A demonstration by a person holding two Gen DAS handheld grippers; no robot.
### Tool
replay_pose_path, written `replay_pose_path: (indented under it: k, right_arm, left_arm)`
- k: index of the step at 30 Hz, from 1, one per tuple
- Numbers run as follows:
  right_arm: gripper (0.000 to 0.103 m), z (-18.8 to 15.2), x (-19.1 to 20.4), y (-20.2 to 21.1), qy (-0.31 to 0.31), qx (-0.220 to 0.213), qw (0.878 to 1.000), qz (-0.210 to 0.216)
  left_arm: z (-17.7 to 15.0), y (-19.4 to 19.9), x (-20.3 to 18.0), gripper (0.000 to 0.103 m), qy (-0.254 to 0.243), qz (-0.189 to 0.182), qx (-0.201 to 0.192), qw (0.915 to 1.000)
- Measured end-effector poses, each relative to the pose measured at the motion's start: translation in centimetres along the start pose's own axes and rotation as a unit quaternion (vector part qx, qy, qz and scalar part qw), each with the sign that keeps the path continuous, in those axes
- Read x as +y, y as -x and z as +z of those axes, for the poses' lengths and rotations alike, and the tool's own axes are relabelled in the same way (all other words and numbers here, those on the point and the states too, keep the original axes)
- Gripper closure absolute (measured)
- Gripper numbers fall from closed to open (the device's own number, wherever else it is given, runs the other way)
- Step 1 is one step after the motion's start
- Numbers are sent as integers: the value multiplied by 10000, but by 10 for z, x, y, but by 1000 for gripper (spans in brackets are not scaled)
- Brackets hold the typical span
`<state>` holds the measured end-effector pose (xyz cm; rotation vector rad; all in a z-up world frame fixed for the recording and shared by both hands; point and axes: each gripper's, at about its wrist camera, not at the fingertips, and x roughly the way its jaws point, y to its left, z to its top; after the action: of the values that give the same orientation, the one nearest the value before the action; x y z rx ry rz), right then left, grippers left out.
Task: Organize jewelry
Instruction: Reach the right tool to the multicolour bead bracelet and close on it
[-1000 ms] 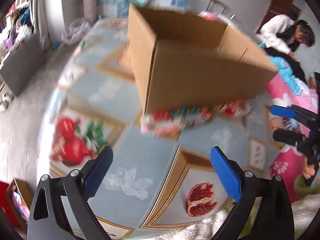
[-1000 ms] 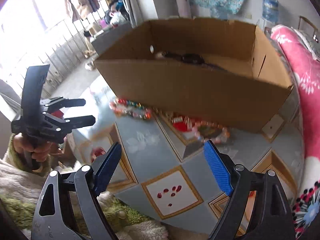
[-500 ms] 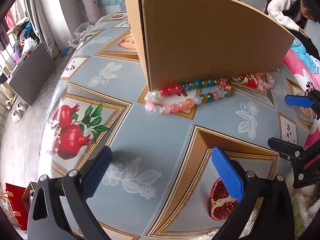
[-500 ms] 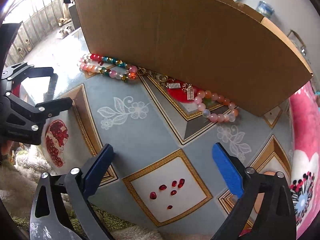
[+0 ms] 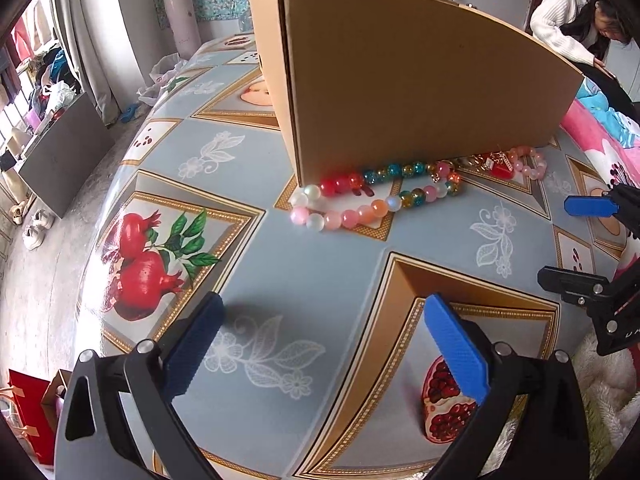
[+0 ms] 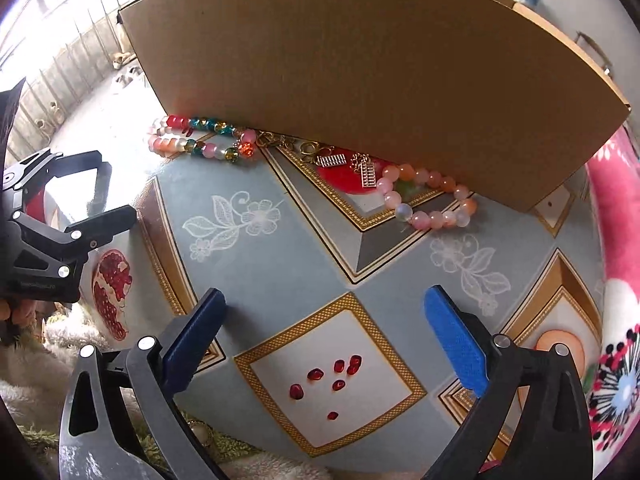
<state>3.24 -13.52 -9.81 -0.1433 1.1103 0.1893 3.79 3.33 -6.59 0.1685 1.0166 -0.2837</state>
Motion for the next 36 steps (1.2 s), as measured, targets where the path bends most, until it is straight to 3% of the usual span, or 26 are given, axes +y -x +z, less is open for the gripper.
replay_pose_path:
  k: [3,7,10,12,15,21,30,36]
  right_arm:
    - [8,4,1,17,-50,-373,9992,143]
    - [8,13,4,42,-171,-996,9921,745]
    - [9,24,3,43,-416,-1120,9864,1132]
    - [20,33,2,37,-623,-1116,9824,1362]
    - [29,42,-6,27,-867,-1110,9775,1572]
    - [45,56,5,-5,-1062,-843,9780,1585]
    - [65,59,5,-16,-1151,-605,9808,1456]
    - [77,67,9,-23,-1126,-517,9824,1399]
  left_arm:
    - [2,0,0,4,9,2,47,10000]
    - [2,1,1,4,2,11,43,10000]
    - [2,1,3,4,24,30,-12,10000]
    - [2,4,8,5,135,115,-66,9998]
    - [7,17,23,7,413,22,-403,9983]
    - [27,19,43,25,806,-304,-641,9942]
    - [44,-6,33,56,453,-219,-473,9976]
    - [43,-12,25,65,346,-220,-406,9983]
